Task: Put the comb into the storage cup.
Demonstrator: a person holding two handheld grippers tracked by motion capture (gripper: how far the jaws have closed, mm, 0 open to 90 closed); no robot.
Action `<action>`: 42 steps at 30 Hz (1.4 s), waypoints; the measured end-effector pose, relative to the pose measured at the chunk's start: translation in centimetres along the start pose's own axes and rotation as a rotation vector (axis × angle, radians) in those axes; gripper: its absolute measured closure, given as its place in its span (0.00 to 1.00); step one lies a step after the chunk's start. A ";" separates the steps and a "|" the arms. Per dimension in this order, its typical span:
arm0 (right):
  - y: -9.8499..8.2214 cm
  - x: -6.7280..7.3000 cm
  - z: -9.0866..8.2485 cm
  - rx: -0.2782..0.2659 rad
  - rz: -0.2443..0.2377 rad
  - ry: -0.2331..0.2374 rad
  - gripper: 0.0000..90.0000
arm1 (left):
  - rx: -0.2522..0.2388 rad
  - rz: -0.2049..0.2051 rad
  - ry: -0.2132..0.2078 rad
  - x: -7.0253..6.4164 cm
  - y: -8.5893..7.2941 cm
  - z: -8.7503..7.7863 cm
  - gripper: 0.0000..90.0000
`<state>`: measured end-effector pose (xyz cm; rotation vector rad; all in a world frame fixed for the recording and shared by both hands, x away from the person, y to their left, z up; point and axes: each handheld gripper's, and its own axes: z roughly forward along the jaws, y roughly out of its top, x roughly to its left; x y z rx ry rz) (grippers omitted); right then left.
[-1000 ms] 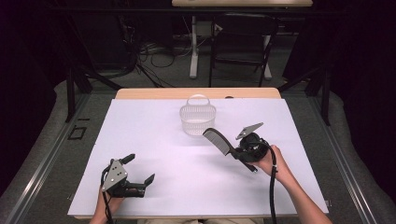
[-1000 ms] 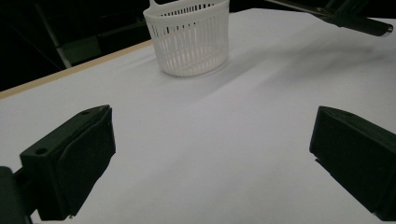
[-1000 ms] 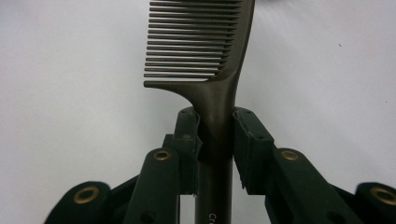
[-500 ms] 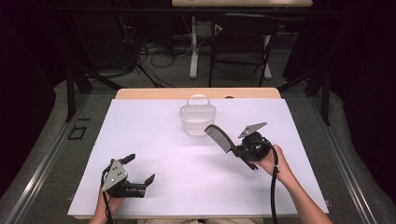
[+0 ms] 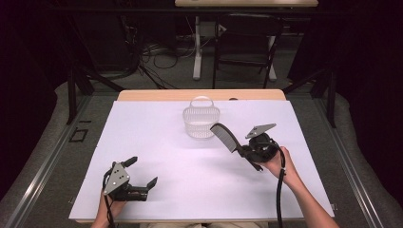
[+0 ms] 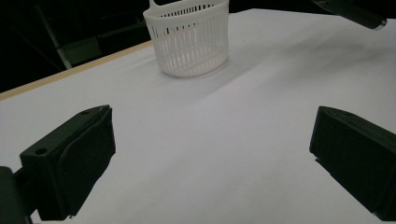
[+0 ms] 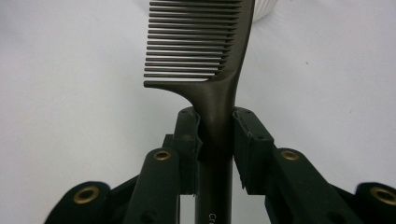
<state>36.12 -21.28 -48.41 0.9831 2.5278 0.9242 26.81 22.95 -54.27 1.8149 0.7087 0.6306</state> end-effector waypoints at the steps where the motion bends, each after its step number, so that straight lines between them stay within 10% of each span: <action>1: 0.0 0.0 0.0 -0.005 0.001 -0.003 0.81 | -0.001 -0.001 0.000 0.0 0.0 0.0 0.01; 42: -0.1 -0.9 -0.5 -0.190 0.034 -0.078 0.81 | -0.003 -0.001 -0.003 -0.1 0.1 0.0 0.01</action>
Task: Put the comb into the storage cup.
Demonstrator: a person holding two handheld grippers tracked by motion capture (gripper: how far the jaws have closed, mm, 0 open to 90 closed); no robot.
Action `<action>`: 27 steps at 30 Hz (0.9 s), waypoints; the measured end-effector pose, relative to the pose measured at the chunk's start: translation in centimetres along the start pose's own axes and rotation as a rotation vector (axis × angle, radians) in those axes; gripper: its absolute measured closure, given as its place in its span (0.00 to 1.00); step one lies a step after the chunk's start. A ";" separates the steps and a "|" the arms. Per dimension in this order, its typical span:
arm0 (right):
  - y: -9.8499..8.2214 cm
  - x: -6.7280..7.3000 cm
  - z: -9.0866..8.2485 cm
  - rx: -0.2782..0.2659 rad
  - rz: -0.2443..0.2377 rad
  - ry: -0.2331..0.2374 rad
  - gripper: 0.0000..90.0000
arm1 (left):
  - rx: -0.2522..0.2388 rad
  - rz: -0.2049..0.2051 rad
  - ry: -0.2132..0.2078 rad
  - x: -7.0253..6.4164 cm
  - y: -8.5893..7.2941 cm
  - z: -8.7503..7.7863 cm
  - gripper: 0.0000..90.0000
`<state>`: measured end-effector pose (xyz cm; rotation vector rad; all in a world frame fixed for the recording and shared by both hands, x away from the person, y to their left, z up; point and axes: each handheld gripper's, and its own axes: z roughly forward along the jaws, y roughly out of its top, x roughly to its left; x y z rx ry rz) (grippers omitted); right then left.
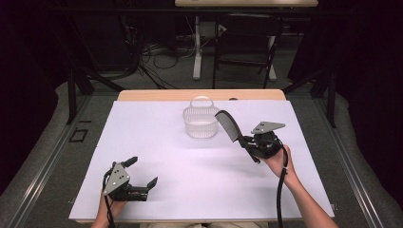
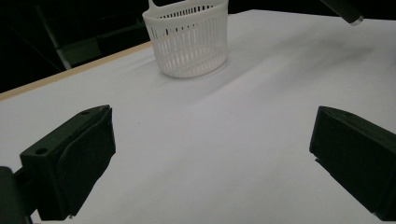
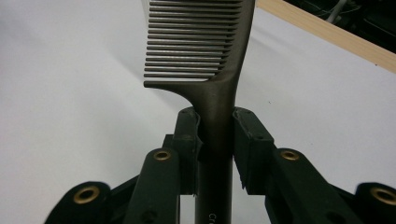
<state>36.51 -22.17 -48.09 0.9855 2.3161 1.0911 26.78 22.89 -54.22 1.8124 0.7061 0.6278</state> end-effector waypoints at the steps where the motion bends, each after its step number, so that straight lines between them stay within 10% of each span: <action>1: 0.0 0.0 0.0 -0.006 0.000 -0.004 0.81 | 0.000 0.001 0.000 0.0 0.0 0.0 0.01; 27: 0.4 0.0 0.3 -0.082 0.004 -0.041 0.81 | 0.000 -0.003 0.001 -0.1 0.0 0.1 0.01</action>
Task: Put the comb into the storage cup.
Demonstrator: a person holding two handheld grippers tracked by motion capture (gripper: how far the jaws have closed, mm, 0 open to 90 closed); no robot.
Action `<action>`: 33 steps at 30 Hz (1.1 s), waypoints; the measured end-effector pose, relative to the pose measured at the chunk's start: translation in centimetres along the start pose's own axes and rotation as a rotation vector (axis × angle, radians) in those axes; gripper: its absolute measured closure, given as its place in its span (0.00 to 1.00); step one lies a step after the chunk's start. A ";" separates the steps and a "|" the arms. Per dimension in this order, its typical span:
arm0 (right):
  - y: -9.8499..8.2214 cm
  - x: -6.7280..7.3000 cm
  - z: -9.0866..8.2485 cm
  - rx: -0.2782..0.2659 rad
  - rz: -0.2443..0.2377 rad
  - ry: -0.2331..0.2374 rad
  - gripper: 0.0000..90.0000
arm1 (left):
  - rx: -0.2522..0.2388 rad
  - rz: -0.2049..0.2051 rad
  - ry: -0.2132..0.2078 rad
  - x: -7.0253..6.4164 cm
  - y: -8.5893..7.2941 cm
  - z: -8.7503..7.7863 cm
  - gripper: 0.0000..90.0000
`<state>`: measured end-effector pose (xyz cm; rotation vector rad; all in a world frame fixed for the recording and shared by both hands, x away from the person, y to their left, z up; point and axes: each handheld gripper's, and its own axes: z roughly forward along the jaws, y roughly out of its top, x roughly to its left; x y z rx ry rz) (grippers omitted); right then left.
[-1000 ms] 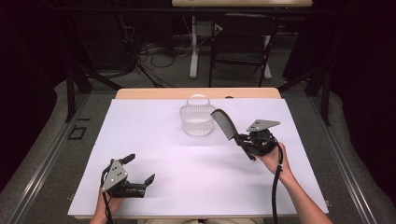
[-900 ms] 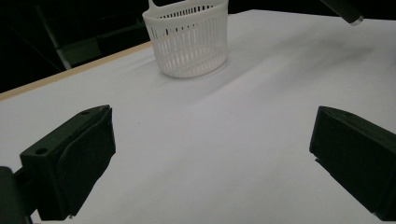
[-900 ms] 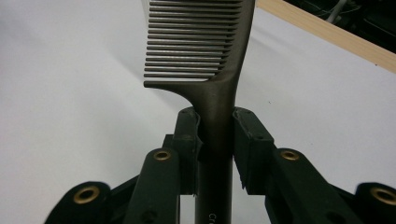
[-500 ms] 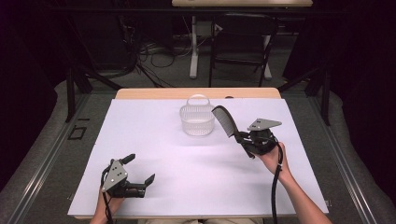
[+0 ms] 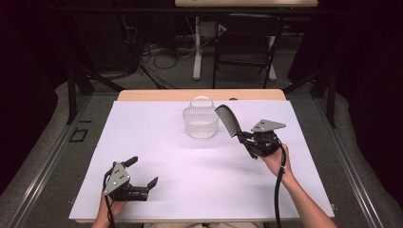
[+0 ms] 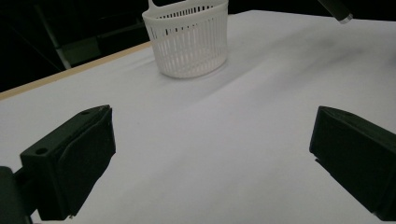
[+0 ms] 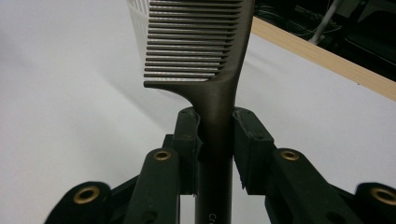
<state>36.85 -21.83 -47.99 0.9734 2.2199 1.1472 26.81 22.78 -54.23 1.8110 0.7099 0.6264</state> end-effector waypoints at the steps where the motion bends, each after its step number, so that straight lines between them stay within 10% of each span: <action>1: 0.0 0.0 0.0 -0.001 0.000 0.000 0.81 | 0.000 0.000 0.000 0.0 0.0 0.0 0.01; 33: 2.4 -0.1 0.6 -0.061 -0.011 -0.014 0.81 | 0.001 -0.001 0.005 0.1 0.0 0.0 0.01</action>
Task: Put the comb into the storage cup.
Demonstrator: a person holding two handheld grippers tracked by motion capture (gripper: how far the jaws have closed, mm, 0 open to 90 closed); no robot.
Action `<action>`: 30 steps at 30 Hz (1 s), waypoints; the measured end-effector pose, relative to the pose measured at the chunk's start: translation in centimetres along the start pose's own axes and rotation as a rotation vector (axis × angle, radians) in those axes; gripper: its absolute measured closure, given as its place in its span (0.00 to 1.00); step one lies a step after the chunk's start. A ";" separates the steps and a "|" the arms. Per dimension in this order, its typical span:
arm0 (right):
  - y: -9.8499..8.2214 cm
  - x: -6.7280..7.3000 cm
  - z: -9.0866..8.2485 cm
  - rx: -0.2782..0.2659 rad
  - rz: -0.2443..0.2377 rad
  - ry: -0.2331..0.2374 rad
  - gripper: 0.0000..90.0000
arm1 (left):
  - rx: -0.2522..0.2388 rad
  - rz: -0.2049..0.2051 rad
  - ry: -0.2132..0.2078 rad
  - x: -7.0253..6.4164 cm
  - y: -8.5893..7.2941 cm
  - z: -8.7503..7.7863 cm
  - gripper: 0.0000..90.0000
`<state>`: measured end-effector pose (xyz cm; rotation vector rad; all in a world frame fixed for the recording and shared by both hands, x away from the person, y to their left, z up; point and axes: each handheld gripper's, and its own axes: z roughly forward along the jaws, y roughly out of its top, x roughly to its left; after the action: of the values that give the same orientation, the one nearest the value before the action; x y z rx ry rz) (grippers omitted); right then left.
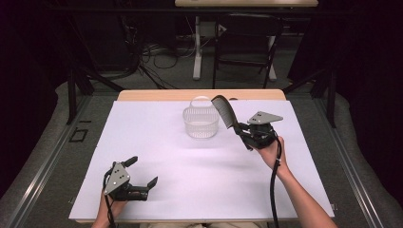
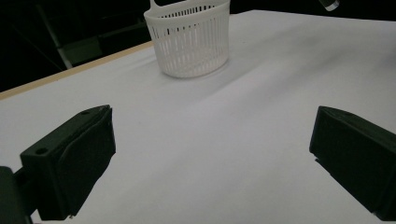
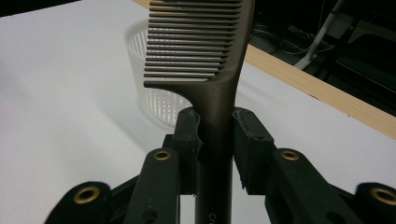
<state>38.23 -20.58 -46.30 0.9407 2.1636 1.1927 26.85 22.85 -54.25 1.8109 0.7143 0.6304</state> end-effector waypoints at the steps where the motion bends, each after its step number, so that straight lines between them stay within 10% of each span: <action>1: 0.1 0.0 0.0 0.000 -0.001 0.000 0.81 | 0.000 0.000 0.001 0.0 0.0 0.0 0.01; 30: 1.9 -0.4 1.1 -0.035 0.004 -0.003 0.81 | 0.002 -0.004 -0.004 0.0 0.0 0.1 0.01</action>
<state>39.83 -19.62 -45.17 0.9326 2.1325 1.2261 26.96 22.77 -54.32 1.8114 0.7159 0.6238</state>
